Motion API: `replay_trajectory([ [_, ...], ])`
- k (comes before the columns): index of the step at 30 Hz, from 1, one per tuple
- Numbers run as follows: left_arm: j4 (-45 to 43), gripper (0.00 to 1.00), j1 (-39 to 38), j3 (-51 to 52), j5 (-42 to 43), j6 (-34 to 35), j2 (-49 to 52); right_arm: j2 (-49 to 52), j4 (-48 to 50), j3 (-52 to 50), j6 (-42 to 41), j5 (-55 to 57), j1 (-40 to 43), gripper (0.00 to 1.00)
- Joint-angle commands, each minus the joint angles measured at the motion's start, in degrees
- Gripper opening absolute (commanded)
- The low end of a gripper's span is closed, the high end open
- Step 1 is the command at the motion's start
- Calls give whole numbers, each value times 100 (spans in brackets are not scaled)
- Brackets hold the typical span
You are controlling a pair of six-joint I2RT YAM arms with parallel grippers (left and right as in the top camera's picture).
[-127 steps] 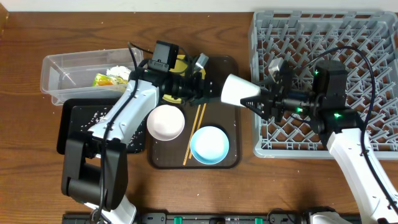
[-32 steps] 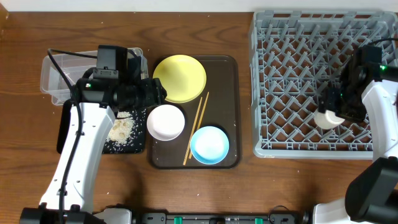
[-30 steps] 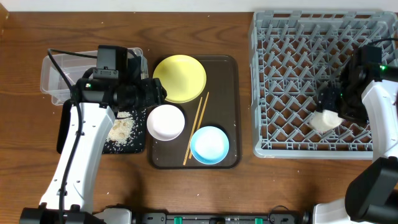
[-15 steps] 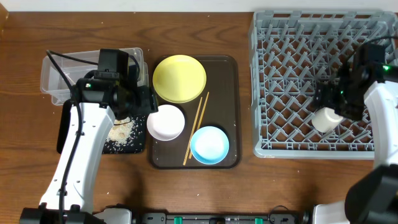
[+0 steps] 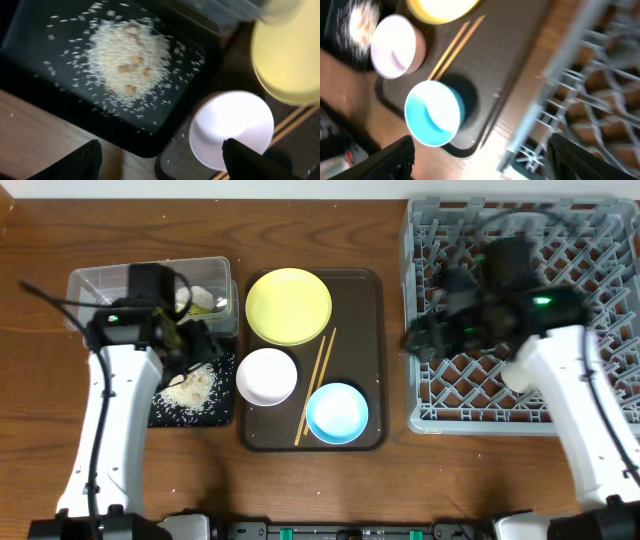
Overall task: Sort waste into correct bins and load items into the dishwasher rack
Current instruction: 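Raise the right gripper from the rack and move it toward the blue bowl, then grasp the blue bowl rim with the right gripper and lift it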
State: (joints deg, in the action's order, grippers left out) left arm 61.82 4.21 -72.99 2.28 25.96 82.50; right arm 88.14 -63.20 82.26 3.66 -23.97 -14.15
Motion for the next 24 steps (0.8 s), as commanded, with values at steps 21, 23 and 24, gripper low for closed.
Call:
replay_trajectory([
  [21,111,81,284,2,-109,284,-15,2710,162,-76,-1139,1132,-2017,24],
  [23,111,81,284,2,-109,284,-15,2809,190,-76,-1137,1132,-2017,13],
  [24,109,81,284,2,-109,284,-15,2813,208,-76,-1137,1134,-2017,5],
])
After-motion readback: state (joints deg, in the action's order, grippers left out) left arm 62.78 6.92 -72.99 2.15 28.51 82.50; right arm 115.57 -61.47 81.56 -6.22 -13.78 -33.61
